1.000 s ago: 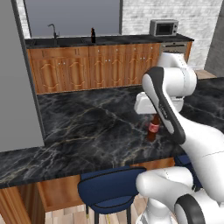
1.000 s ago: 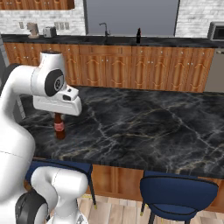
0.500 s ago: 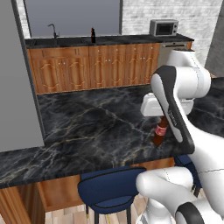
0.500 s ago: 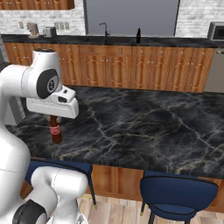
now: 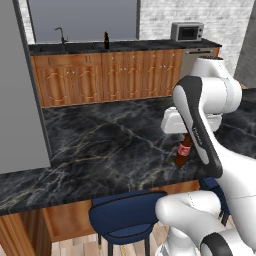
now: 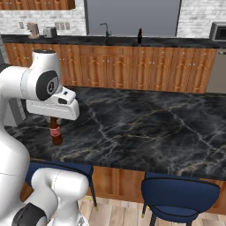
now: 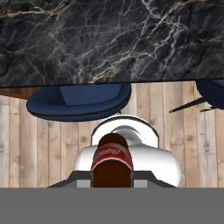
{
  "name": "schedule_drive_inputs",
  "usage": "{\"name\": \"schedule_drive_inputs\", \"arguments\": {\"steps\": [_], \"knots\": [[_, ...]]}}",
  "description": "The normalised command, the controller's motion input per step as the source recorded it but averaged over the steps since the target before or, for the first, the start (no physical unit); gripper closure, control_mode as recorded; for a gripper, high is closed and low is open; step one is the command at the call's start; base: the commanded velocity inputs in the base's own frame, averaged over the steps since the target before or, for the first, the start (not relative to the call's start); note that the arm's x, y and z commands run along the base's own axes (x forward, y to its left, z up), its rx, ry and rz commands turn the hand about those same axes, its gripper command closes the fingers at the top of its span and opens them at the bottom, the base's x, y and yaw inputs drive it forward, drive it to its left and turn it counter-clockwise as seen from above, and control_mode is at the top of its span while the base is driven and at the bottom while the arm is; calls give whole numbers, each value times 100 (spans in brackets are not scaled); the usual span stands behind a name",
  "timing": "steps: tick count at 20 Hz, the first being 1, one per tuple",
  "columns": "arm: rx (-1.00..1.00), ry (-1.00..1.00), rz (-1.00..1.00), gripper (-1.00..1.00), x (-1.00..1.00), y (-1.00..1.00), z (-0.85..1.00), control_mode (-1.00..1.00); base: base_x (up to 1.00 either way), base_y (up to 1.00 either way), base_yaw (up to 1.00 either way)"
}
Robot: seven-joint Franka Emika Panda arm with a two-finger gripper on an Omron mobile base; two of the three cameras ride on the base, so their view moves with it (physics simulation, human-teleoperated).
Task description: Place the large bottle from the dining counter next to the other large bottle outside the sink, and place the small bottle from the dining counter next to the other small bottle inside the sink.
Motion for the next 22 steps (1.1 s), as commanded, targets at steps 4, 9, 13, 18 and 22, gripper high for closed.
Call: {"name": "schedule_drive_inputs", "arguments": {"steps": [4,9,13,18,22], "knots": [[0,0,0,100,0,0,0,100,-4,0,0],[0,0,0,100,0,0,0,100,-87,9,0],[0,0,0,100,0,0,0,100,-98,44,0],[0,0,0,100,0,0,0,100,-60,74,0],[0,0,0,100,0,0,0,100,-2,75,0]]}}
